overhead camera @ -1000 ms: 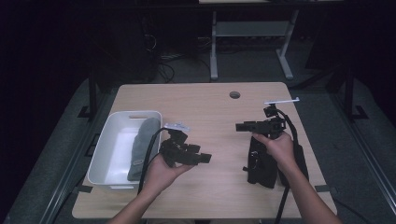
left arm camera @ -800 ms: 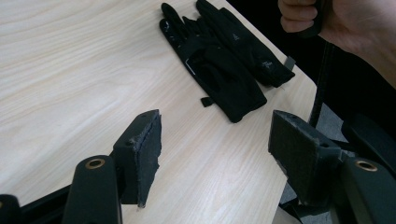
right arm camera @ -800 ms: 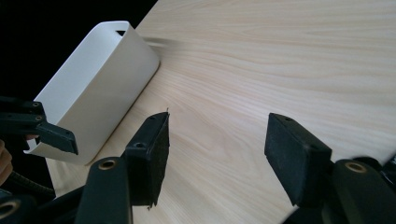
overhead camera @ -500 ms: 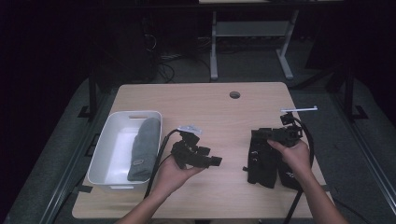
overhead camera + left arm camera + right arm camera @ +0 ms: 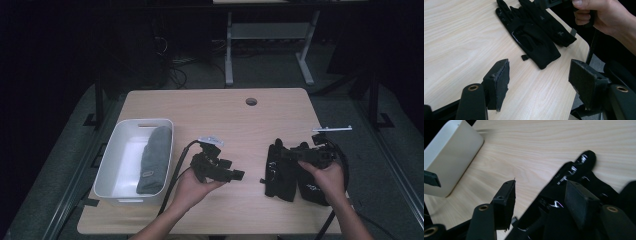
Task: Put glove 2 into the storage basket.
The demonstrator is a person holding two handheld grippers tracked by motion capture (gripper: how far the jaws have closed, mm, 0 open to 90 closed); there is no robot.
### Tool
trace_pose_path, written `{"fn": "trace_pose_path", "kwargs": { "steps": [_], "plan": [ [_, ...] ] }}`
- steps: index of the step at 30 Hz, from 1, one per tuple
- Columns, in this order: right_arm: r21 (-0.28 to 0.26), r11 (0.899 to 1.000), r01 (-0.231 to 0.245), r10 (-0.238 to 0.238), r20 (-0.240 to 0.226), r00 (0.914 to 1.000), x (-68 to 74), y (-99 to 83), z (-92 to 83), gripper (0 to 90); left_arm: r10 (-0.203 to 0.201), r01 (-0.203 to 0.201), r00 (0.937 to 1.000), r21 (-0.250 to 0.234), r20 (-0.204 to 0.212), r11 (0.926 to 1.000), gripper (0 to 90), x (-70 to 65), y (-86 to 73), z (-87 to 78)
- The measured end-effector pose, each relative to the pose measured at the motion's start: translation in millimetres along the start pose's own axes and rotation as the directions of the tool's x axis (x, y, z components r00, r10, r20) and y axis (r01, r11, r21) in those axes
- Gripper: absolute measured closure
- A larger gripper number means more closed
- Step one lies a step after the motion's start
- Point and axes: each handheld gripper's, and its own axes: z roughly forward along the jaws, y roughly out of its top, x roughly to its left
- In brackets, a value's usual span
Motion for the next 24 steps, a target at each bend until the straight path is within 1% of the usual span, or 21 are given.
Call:
{"fn": "trace_pose_path", "kwargs": {
  "steps": [1,4,8,13,14,18,20,21,22,24],
  "plan": [
    [0.004,1.0,-0.004,0.004,0.012,0.9999,-3.7,-3.7,-2.8,42.7,0.001,-0.001,1.0,0.002,0.004,1.0,32.8,-0.3,0.3,2.1],
    [0.005,1.0,-0.003,0.003,0.027,0.9996,-8.6,-9.5,-6.1,43.2,0.001,-0.001,1.0,0.001,0.002,1.0,31.6,-0.8,0.5,4.4],
    [0.009,1.0,-0.005,0.005,0.043,0.9991,-16.3,-17.5,-9.4,43.7,0.002,-0.002,1.0,0.01,0.009,0.9999,31.6,-0.9,0.3,9.9],
    [0.015,1.0,-0.023,0.022,0.059,0.998,-25.6,-27.1,-14.6,44.9,0.002,-0.003,0.9999,0.013,0.015,0.9999,31.6,-1.8,0.6,15.8],
    [0.013,1.0,-0.019,0.018,0.066,0.9976,-27.5,-28.8,-16.0,45.1,0.002,-0.003,0.9999,0.013,0.015,0.9999,31.6,-1.8,0.6,15.8],
    [0.014,1.0,-0.023,0.022,0.092,0.9955,-33.0,-34.5,-22.0,45.8,0.006,-0.006,0.9997,0.024,0.023,0.9997,31.6,-3.5,1.1,21.9],
    [0.015,1.0,-0.025,0.024,0.094,0.9953,-34.4,-35.7,-23.3,45.8,0.006,-0.006,0.9997,0.025,0.024,0.9997,31.6,-3.7,1.2,22.6],
    [0.01,1.0,-0.018,0.016,0.111,0.9937,-36.2,-37.9,-25.4,45.8,0.005,-0.005,0.9997,0.023,0.026,0.9997,31.6,-3.8,1.5,23.6],
    [0.01,1.0,-0.027,0.026,0.111,0.9935,-37.1,-39.0,-26.6,45.8,0.005,-0.006,0.9997,0.022,0.025,0.9997,31.6,-4.1,1.5,24.1],
    [0.008,1.0,-0.026,0.024,0.126,0.9917,-39.3,-41.2,-28.2,46.0,0.007,-0.007,0.9996,0.026,0.026,0.9996,31.6,-4.5,1.6,24.7]
  ]
}}
